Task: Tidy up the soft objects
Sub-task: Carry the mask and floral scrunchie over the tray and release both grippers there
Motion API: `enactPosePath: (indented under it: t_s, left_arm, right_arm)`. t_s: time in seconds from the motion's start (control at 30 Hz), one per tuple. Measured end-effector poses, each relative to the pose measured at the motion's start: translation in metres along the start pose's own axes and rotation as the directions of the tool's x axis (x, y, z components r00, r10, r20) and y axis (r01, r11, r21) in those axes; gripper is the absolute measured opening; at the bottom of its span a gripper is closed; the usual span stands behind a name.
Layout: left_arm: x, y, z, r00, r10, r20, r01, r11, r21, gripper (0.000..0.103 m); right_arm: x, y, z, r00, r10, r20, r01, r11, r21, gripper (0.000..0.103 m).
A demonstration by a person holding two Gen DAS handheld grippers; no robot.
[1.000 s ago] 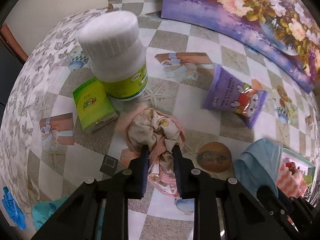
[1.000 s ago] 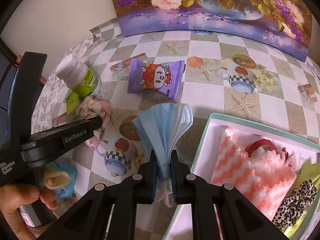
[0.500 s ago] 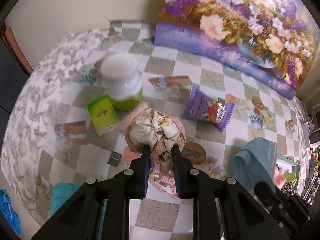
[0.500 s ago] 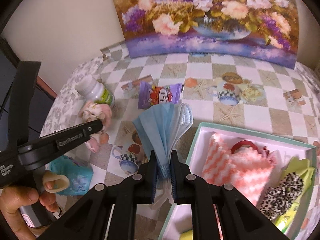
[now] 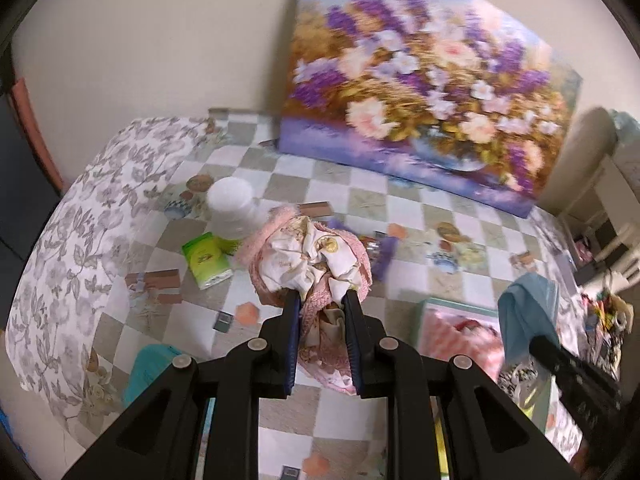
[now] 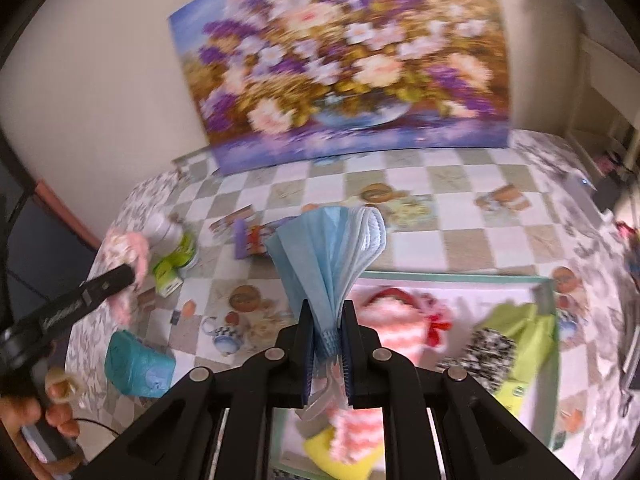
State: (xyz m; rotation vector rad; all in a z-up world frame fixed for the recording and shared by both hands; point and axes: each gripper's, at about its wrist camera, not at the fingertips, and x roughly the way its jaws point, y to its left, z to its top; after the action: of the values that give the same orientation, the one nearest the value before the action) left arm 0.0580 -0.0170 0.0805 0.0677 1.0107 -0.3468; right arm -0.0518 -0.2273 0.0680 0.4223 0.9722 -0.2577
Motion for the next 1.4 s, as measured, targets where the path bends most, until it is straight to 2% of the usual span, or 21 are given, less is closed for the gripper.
enactPosePath:
  t_s: [0.37,0.53,0.7,0.97,1.1,1.27,1.33,1.37,1.4]
  left_arm:
    - [-0.018,-0.081,-0.024,0.996,-0.084,-0.007,0.084,0.979,0.184,0.022]
    - [-0.011,-0.127,-0.038,0.993,-0.113,-0.044,0.121,0.957,0.265,0.022]
    - [0.01,-0.162,-0.059,0.982,-0.134,-0.131,0.17,0.932,0.319,0.022]
    - [0.047,-0.203,-0.091,0.98,-0.064,-0.19,0.142,0.89,0.432,0.023]
    - [0.067,-0.21,-0.097,0.975,-0.044,-0.219,0.139,0.887,0.441,0.023]
    - [0.084,-0.214,-0.103,0.971,-0.017,-0.24,0.127,0.885,0.449,0.023]
    - [0.085,-0.215,-0.104,0.969,-0.023,-0.247,0.135,0.884,0.448,0.026]
    - [0.083,-0.215,-0.103,0.968,-0.033,-0.251,0.144,0.885,0.442,0.034]
    - [0.082,-0.215,-0.101,0.967,-0.043,-0.252,0.153,0.888,0.434,0.048]
  right_arm:
    - [-0.037,-0.097,-0.008,0.992,-0.121,0.039,0.111,0.975,0.192,0.012]
    - [-0.03,-0.137,-0.013,0.985,-0.172,-0.004,0.168,0.953,0.252,0.012]
    - [-0.013,-0.161,-0.02,0.98,-0.19,-0.062,0.2,0.942,0.269,0.012]
    - [0.038,-0.179,-0.038,0.974,-0.128,-0.188,0.18,0.94,0.29,0.013]
    - [0.058,-0.183,-0.047,0.965,-0.099,-0.243,0.172,0.939,0.299,0.013]
    - [0.067,-0.185,-0.053,0.959,-0.084,-0.271,0.169,0.937,0.307,0.013]
    - [0.065,-0.185,-0.052,0.96,-0.085,-0.268,0.169,0.936,0.309,0.016]
    - [0.063,-0.185,-0.051,0.959,-0.089,-0.267,0.172,0.936,0.307,0.016]
    - [0.062,-0.184,-0.049,0.959,-0.093,-0.267,0.176,0.935,0.307,0.016]
